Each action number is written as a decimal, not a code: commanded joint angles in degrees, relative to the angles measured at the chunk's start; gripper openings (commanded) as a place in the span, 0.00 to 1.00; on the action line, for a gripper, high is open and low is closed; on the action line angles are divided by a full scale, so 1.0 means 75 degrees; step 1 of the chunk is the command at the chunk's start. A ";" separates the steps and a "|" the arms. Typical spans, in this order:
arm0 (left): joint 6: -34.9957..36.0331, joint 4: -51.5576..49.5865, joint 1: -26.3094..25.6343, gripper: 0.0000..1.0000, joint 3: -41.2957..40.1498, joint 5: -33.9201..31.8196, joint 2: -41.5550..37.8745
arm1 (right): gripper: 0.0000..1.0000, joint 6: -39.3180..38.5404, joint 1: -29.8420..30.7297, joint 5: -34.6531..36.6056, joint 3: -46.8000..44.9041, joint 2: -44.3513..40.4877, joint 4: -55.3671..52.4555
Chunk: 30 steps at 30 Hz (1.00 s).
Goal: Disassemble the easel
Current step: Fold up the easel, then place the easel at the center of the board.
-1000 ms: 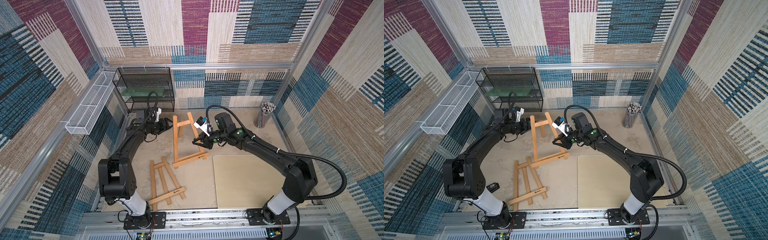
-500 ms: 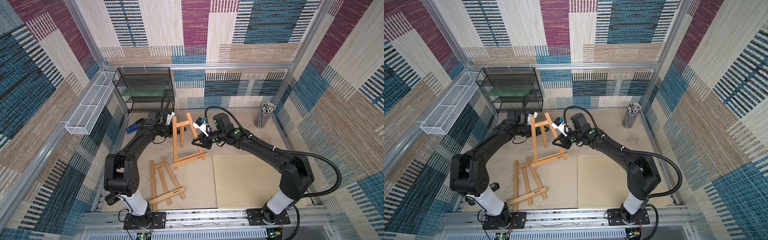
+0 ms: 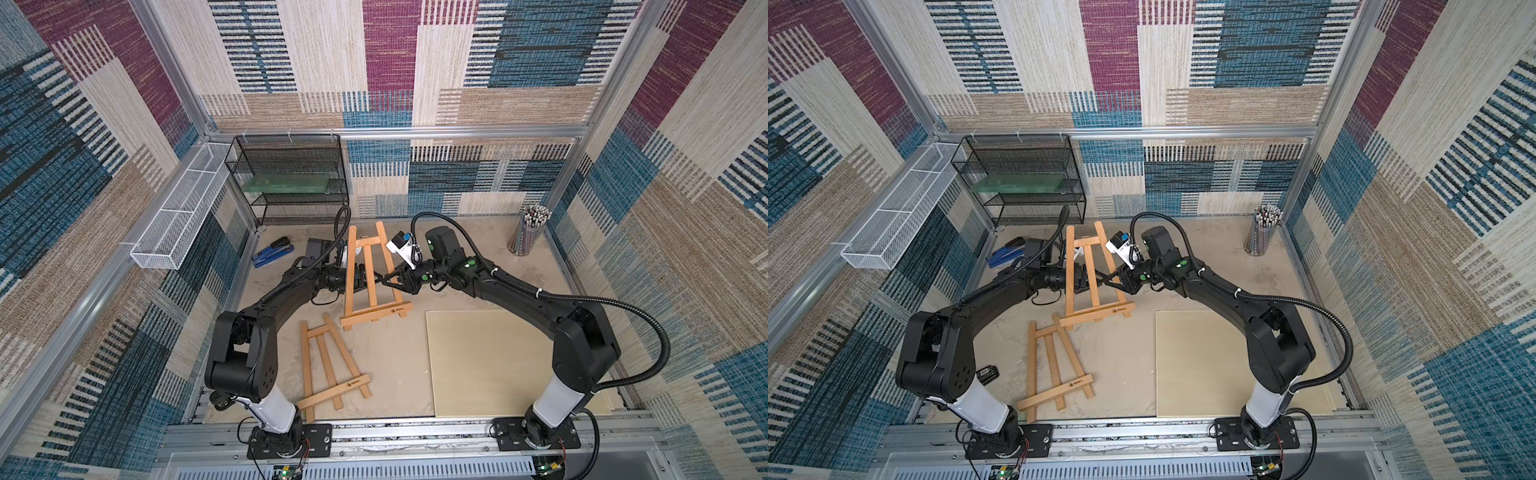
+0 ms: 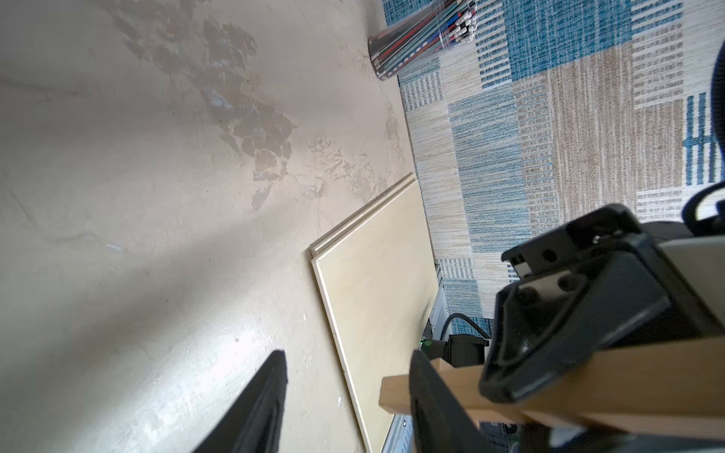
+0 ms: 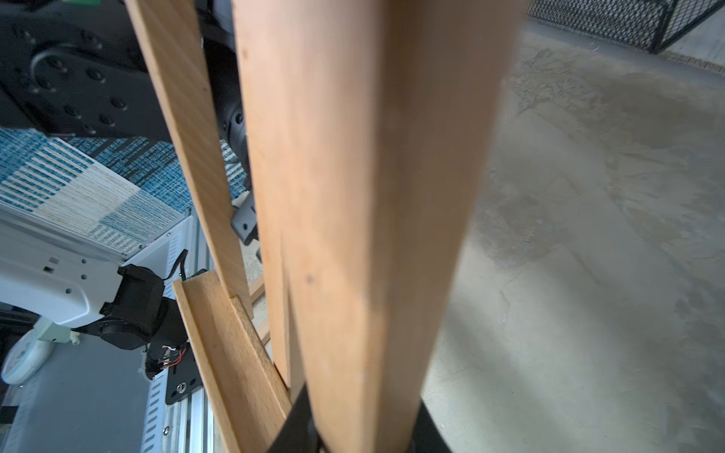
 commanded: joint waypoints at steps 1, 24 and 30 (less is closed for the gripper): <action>-0.0265 0.0444 -0.0030 0.52 -0.0336 0.0335 -0.0178 | 0.00 0.0440 -0.0076 0.0150 -0.0206 0.0008 0.0851; 0.0621 -0.2839 -0.0030 0.54 0.0045 -0.3806 -0.0307 | 0.00 0.0442 -0.0770 -0.0114 -0.2454 0.0619 0.1092; 0.0612 -0.2995 -0.0016 0.57 0.0119 -0.4866 -0.1014 | 0.00 0.0459 -0.0809 0.0177 -0.1979 0.1128 0.0811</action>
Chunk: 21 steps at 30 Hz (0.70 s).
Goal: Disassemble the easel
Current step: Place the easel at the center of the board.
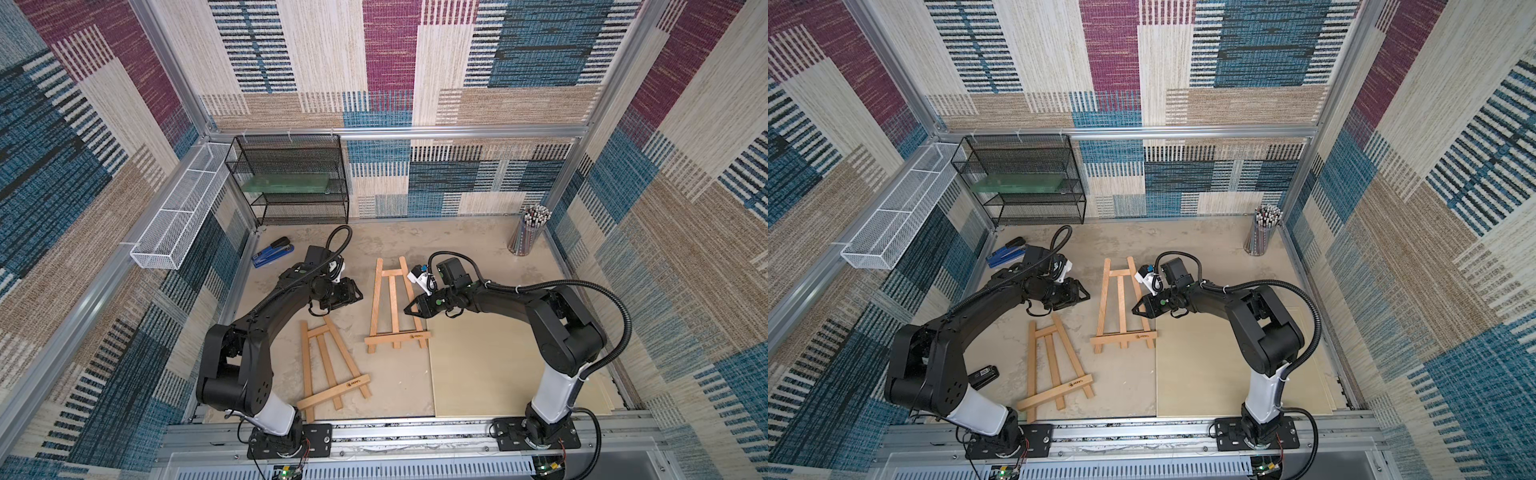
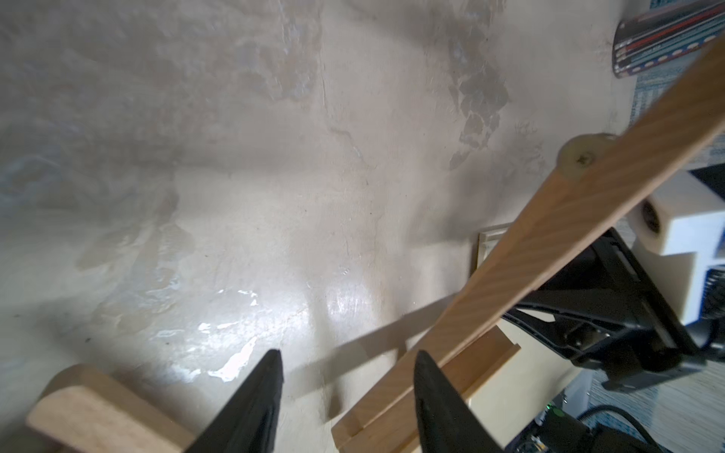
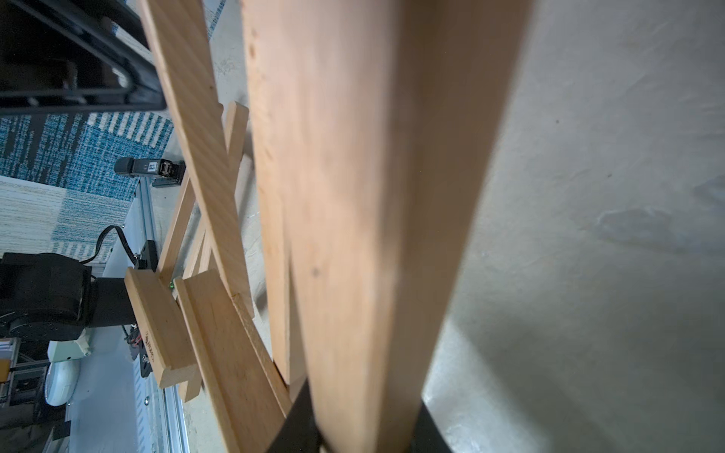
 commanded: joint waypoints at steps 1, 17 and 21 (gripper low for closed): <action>0.0171 -0.0144 0.0024 0.59 0.0062 -0.0831 -0.0341 | 0.00 -0.0178 0.0026 0.0315 0.0375 0.0286 -0.0096; 0.0281 -0.0008 0.0117 0.68 0.0063 -0.1233 -0.1172 | 0.03 0.0034 0.0260 0.0867 0.2472 0.2267 -0.1934; 0.0394 -0.0068 0.0176 0.70 0.0075 -0.1267 -0.1242 | 0.11 0.0083 0.0270 0.0968 0.2793 0.2459 -0.2187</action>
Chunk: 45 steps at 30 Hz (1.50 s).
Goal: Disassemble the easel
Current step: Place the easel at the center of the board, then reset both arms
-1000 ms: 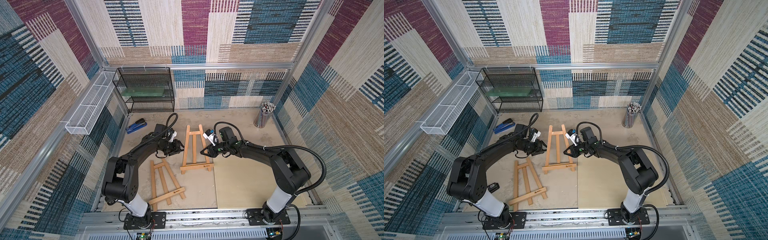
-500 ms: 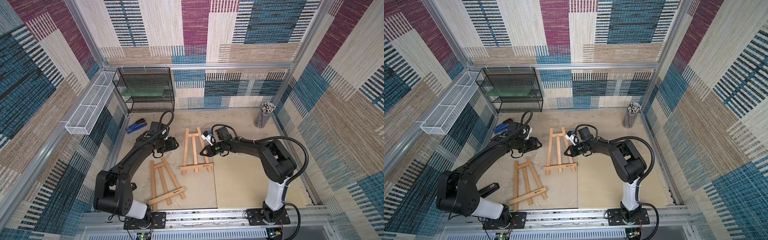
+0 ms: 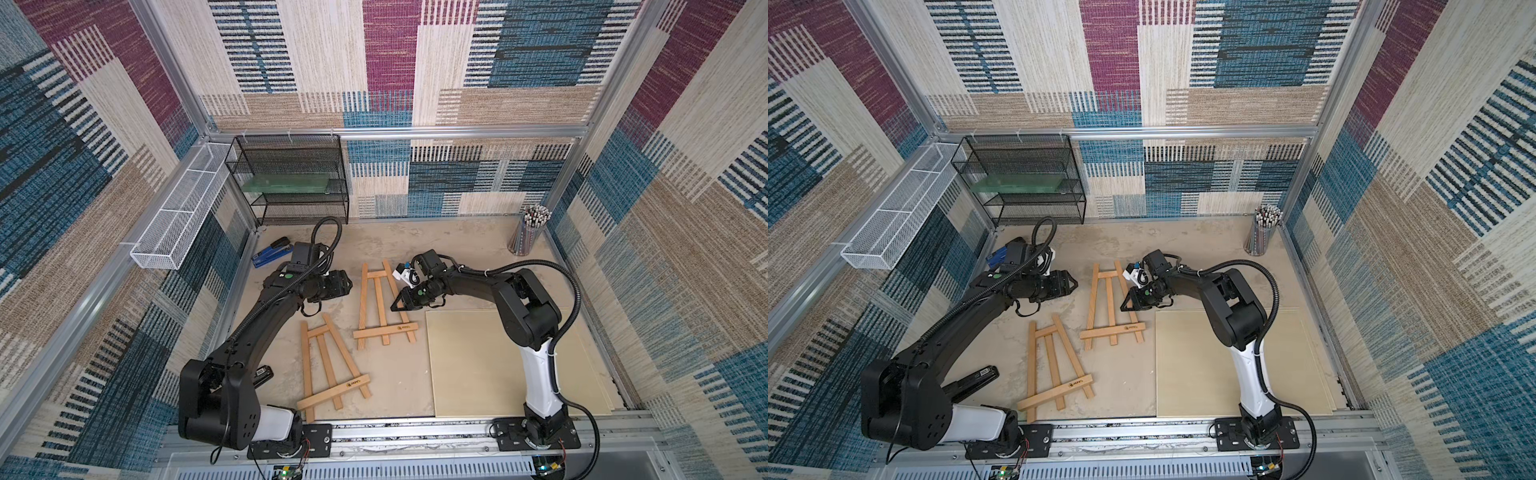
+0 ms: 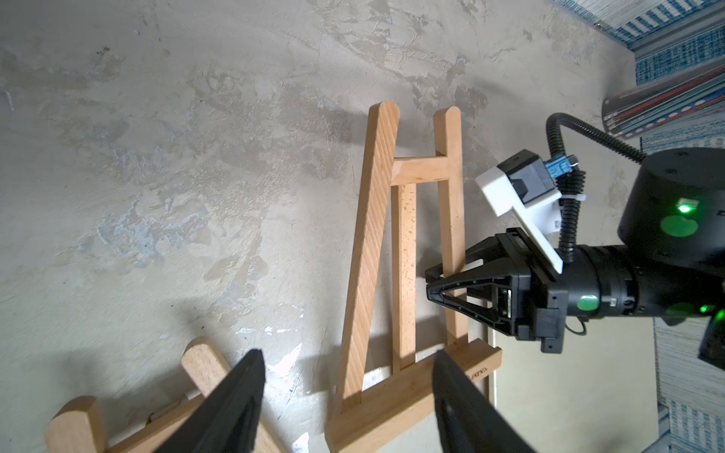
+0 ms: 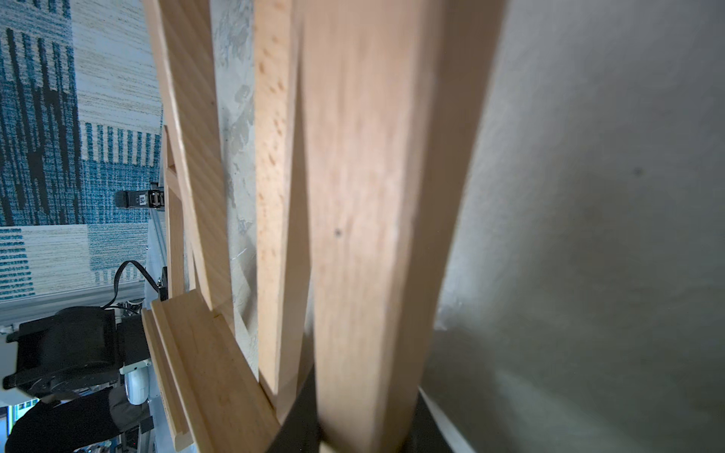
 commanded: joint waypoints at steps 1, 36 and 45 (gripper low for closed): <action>0.0298 -0.0040 0.0058 0.70 0.0057 -0.0143 -0.0082 | 0.15 -0.0630 0.0042 0.1258 0.0224 0.0246 -0.0428; 0.1158 0.0548 0.0938 0.84 -0.0439 -0.0805 -0.1029 | 0.95 -0.0548 -0.0742 0.2950 -0.0330 -0.2613 -0.0043; 0.1521 0.2478 0.1477 0.89 -0.1718 -0.1118 -0.1254 | 0.95 -0.1341 -0.2112 0.3279 -0.1764 -0.4264 0.1099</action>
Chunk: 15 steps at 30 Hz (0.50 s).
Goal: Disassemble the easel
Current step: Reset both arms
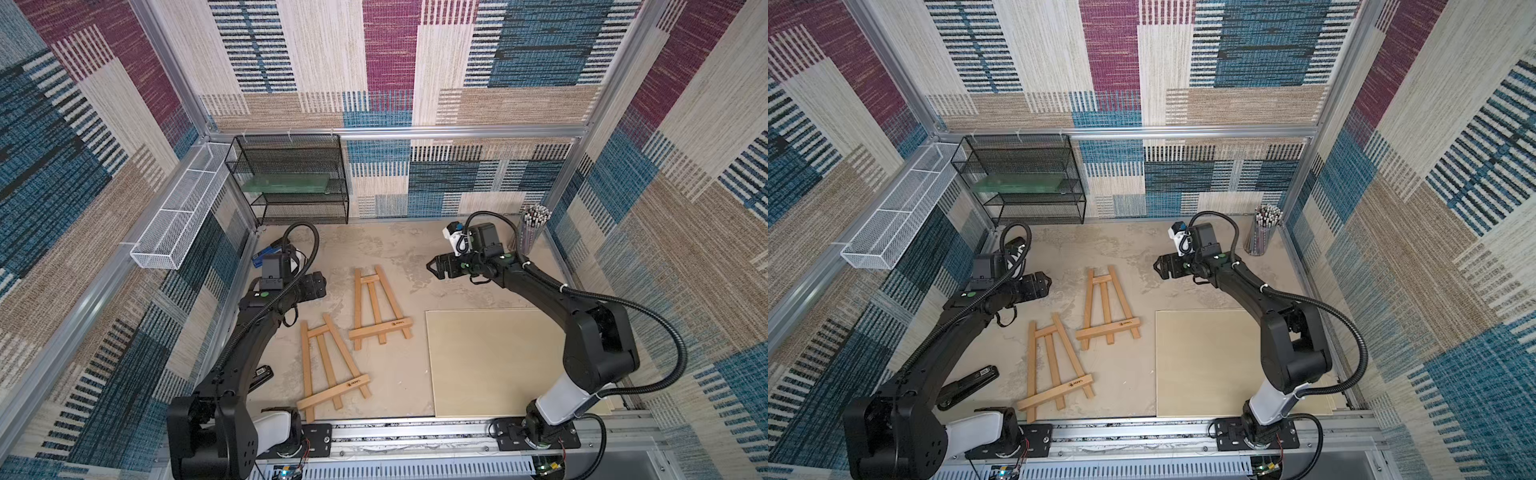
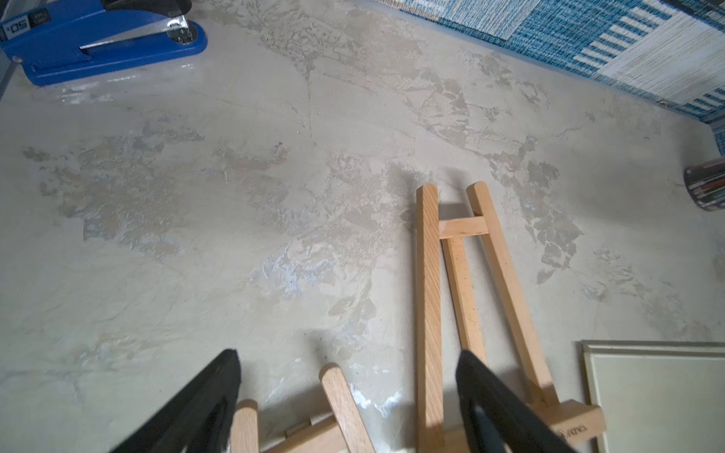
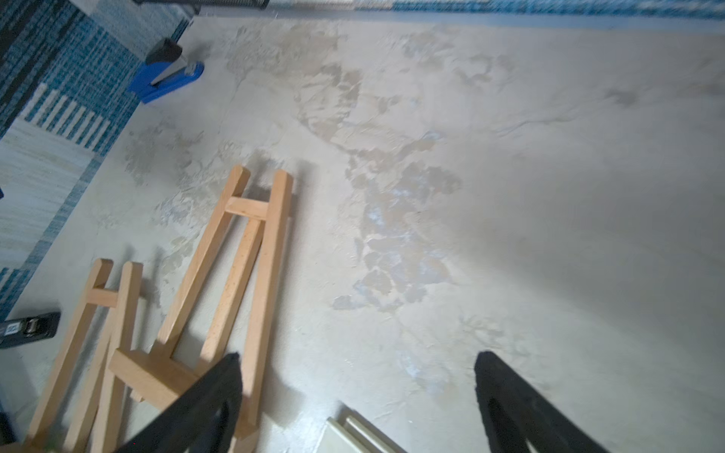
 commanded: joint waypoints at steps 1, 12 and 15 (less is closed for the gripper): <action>0.0462 0.1303 0.0099 0.90 -0.0430 -0.0376 -0.0038 | 0.95 -0.0448 -0.0470 0.0299 -0.0489 -0.0460 0.0841; 0.0901 0.3404 0.0515 0.91 -0.1507 -0.0854 0.0372 | 0.95 -0.0605 -0.1926 0.1410 -0.2433 -0.1240 0.2875; 0.0912 0.3742 0.0540 0.91 -0.1773 -0.1062 0.0406 | 0.95 -0.0746 -0.2140 0.1536 -0.3450 -0.1569 0.4156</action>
